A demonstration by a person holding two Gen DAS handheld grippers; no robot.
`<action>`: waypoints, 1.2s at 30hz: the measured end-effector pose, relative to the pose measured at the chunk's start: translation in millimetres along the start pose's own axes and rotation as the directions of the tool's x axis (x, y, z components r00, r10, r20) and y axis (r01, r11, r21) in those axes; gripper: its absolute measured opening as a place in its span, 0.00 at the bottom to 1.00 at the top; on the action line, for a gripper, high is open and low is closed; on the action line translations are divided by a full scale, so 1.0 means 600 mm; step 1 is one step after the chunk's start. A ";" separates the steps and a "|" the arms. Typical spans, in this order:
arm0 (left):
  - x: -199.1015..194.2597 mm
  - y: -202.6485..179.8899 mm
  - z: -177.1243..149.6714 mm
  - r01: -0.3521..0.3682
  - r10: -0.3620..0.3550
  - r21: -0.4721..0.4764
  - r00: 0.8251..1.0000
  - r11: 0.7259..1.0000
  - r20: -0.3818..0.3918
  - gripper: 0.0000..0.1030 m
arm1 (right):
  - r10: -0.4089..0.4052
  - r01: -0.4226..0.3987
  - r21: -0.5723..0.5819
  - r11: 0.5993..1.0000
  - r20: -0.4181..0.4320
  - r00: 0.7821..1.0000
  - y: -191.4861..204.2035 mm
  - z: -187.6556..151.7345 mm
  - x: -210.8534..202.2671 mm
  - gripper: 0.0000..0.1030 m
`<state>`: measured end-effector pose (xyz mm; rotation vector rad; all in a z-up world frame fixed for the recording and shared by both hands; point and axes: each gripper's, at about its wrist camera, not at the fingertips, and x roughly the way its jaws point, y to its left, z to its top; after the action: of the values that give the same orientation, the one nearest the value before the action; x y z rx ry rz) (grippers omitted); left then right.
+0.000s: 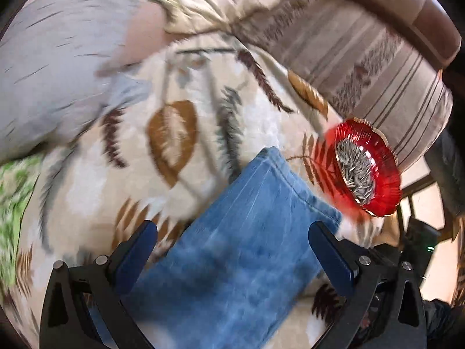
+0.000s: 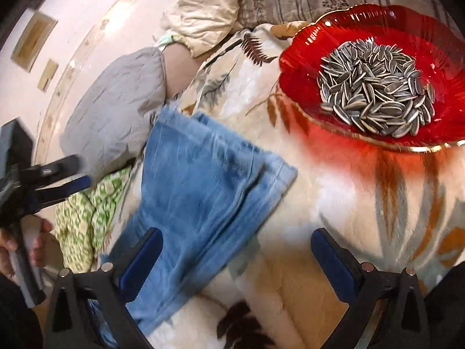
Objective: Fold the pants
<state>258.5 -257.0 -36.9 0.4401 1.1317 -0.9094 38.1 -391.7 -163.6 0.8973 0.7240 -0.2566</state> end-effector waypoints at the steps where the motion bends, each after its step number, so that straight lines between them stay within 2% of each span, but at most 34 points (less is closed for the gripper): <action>1: 0.017 -0.005 0.012 0.000 0.000 0.015 1.000 1.000 -0.017 1.00 | -0.005 0.005 -0.002 1.000 0.006 1.000 0.002 0.006 0.004 1.00; 5: 0.058 -0.018 0.047 0.009 -0.007 0.038 0.999 0.999 -0.047 1.00 | -0.034 0.034 0.006 0.999 0.008 0.999 0.004 0.025 0.026 1.00; 10: 0.078 -0.017 0.071 0.008 -0.004 0.058 0.998 0.998 -0.069 1.00 | -0.101 0.101 -0.020 0.995 0.015 0.995 0.019 0.034 0.048 0.99; 12: 0.081 -0.014 0.076 0.012 -0.008 0.063 0.997 0.998 -0.072 1.00 | -0.104 0.104 -0.024 0.994 0.029 0.994 0.024 0.036 0.054 0.97; 15: 0.085 -0.008 0.079 0.008 -0.003 0.066 0.997 0.998 -0.078 1.00 | -0.105 0.106 -0.003 0.994 0.045 0.993 0.020 0.047 0.063 0.73; 17: 0.086 -0.002 0.079 0.007 -0.002 0.064 0.997 0.998 -0.082 1.00 | -0.099 0.099 -0.001 0.995 0.042 0.994 0.014 0.052 0.067 0.33; 20: 0.089 0.004 0.078 0.009 -0.003 0.063 0.996 0.998 -0.091 1.00 | -0.081 0.081 -0.018 0.997 0.029 0.996 0.010 0.052 0.077 0.20; 24: 0.090 -0.005 0.077 0.039 -0.028 0.104 0.994 0.994 -0.105 1.00 | -0.077 0.079 -0.032 0.996 0.047 0.996 0.011 0.044 0.069 0.18; 28: 0.100 -0.036 0.077 0.084 -0.059 0.212 0.991 0.974 -0.120 1.00 | -0.084 0.086 -0.042 0.995 0.058 0.995 0.006 0.035 0.064 0.18; 32: 0.131 -0.066 0.082 0.064 -0.015 0.311 0.987 0.948 -0.157 1.00 | -0.087 0.090 -0.054 0.994 0.067 0.994 0.003 0.028 0.062 0.17; 34: 0.151 -0.072 0.087 0.062 -0.003 0.327 0.984 0.943 -0.179 1.00 | -0.086 0.090 -0.055 0.994 0.069 0.994 0.002 0.027 0.064 0.17; 36: 0.164 -0.074 0.092 0.089 -0.027 0.317 0.981 0.944 -0.194 0.98 | -0.087 0.091 -0.056 0.994 0.071 0.994 0.003 0.026 0.064 0.17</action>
<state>267.9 -360.9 -98.7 0.7790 1.1728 -1.1310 74.6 -399.7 -182.1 0.7971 0.7051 -0.3420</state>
